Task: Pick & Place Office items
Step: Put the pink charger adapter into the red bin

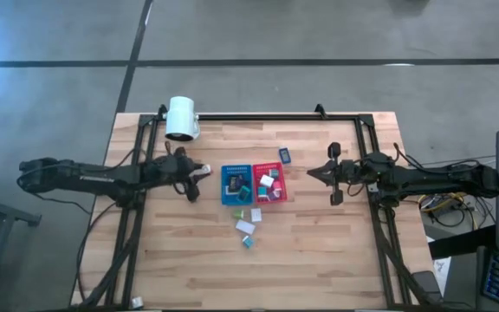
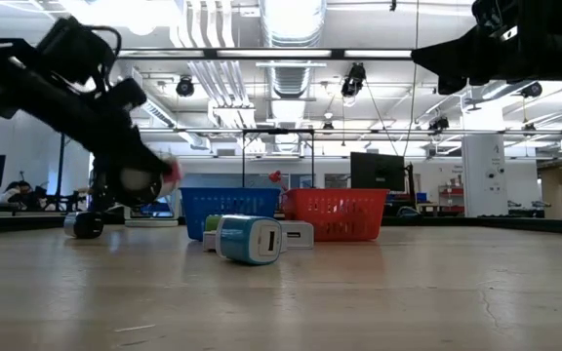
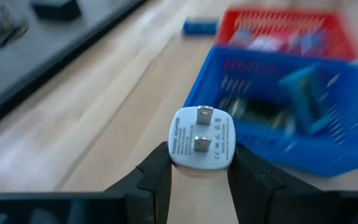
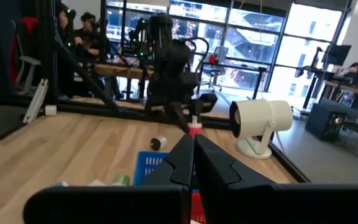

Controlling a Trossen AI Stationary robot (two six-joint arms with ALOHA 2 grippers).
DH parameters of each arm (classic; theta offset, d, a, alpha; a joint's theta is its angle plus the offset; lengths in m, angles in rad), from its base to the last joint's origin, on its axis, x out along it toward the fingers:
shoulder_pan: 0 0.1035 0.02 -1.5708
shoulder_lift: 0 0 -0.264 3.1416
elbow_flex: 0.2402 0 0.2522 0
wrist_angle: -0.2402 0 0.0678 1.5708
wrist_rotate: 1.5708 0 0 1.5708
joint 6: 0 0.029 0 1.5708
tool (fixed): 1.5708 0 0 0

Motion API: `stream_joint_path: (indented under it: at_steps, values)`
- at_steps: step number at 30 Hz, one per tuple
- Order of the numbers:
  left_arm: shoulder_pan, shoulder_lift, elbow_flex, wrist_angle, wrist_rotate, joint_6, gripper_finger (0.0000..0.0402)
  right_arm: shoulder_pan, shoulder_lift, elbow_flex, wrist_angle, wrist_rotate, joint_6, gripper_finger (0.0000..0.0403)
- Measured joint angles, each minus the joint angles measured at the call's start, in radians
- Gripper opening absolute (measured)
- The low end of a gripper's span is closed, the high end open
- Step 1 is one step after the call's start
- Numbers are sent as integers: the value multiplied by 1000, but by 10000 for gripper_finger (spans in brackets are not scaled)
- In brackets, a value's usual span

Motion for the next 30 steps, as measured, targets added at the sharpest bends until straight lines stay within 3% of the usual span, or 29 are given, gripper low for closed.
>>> stream_joint_path:
  at_steps: [10, 17, 24, 30]
  values:
    - [-29, -174, -26, 32, 63, 24, 124, 0, -15, 0, -21, 50, 31, 8]
    - [-35, -209, -46, 96, 69, -20, 124, 0, -14, 0, -20, 63, 23, 8]
    - [-51, -90, 101, 84, 95, 13, 124, 0, -7, 0, -20, 132, 23, 8]
    - [-52, 134, 272, 64, 151, 62, 124, 0, -6, 0, -19, 132, 23, 8]
